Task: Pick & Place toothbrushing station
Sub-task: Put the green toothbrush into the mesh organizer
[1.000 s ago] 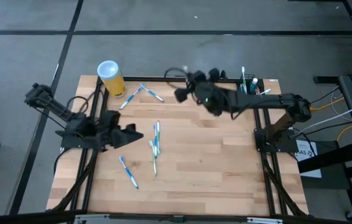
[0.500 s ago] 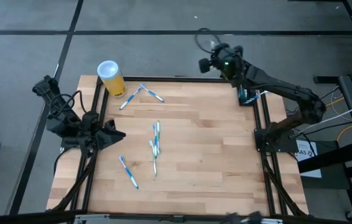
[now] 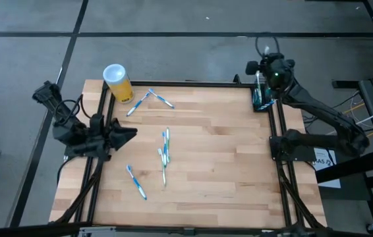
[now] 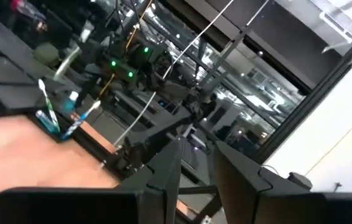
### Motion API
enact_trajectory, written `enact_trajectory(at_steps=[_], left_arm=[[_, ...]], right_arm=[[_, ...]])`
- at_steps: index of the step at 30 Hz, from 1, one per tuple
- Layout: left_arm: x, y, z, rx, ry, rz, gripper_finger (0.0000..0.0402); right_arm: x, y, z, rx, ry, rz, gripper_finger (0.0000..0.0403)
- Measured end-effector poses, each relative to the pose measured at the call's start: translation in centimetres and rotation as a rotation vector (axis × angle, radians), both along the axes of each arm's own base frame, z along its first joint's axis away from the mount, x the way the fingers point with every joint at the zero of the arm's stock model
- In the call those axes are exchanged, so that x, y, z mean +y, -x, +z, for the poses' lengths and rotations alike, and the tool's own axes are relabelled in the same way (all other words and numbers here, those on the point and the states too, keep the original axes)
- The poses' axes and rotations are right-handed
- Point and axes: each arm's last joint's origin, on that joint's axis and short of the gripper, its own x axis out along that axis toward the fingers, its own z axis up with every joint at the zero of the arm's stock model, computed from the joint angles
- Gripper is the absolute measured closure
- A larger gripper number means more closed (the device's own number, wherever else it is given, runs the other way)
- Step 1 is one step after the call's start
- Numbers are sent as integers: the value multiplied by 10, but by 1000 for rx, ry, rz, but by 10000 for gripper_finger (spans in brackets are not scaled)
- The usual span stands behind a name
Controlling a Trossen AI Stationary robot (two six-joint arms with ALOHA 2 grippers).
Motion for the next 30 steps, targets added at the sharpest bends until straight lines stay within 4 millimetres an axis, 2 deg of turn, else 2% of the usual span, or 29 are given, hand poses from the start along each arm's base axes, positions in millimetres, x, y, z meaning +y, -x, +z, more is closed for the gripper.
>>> enact_trajectory(at_steps=[5,7,11,17,25,30], left_arm=[[5,-7,1,-15,-82,-34,311],[8,-10,1,-22,-88,-33,311],[12,-13,1,-37,-89,-49,311],[13,-19,0,-50,-72,-78,311],[9,-24,-3,-43,-38,-104,311],[8,-24,-3,-51,-24,-127,311]], right_arm=[[-8,18,-18,3,-25,-44,389],[-9,20,-18,8,-9,-51,389],[-12,17,-22,44,-18,-69,389],[-7,11,-21,-11,13,-198,389],[7,2,-29,-33,41,-450,389],[7,3,-30,-72,50,-483,389]])
